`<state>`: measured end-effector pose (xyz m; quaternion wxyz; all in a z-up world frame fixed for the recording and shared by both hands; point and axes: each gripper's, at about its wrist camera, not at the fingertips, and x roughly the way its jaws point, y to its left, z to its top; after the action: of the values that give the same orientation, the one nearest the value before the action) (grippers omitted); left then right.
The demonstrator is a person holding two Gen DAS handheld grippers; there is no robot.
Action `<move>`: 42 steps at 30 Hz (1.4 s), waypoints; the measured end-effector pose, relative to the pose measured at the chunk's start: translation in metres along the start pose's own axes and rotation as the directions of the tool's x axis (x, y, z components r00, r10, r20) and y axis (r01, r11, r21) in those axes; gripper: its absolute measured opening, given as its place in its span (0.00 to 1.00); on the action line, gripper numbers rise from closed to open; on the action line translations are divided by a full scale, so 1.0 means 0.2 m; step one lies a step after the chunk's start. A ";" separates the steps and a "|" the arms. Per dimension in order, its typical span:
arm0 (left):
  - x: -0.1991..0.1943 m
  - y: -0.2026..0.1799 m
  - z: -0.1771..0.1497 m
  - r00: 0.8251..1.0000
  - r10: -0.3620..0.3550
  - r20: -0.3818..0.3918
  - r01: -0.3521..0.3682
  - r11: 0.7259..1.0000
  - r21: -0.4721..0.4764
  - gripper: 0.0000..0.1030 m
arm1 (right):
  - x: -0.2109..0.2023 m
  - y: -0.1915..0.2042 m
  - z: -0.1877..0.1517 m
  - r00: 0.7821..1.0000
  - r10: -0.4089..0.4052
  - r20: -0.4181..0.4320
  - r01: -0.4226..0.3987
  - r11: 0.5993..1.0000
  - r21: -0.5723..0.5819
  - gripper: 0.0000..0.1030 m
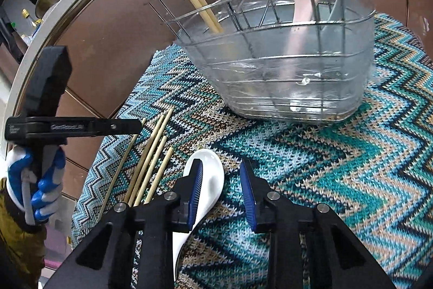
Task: Organize utensils
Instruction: 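Grasp the white spoon with the right gripper while the left gripper grasps a wooden chopstick, then carry spoon and chopstick over the holder and open both grippers to drop them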
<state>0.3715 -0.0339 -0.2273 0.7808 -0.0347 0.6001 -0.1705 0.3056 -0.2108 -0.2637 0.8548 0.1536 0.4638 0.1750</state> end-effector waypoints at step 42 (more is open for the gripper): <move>-0.99 -0.35 -0.10 0.815 -0.103 0.570 0.063 0.994 0.090 0.05 | -0.95 0.35 0.11 0.846 -0.176 0.503 0.300 0.938 -0.176 0.05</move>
<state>0.2929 -0.0353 -0.0312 0.9176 -0.0841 0.3294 -0.2061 0.2161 -0.2337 -0.0824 0.9702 0.0248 0.2276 0.0799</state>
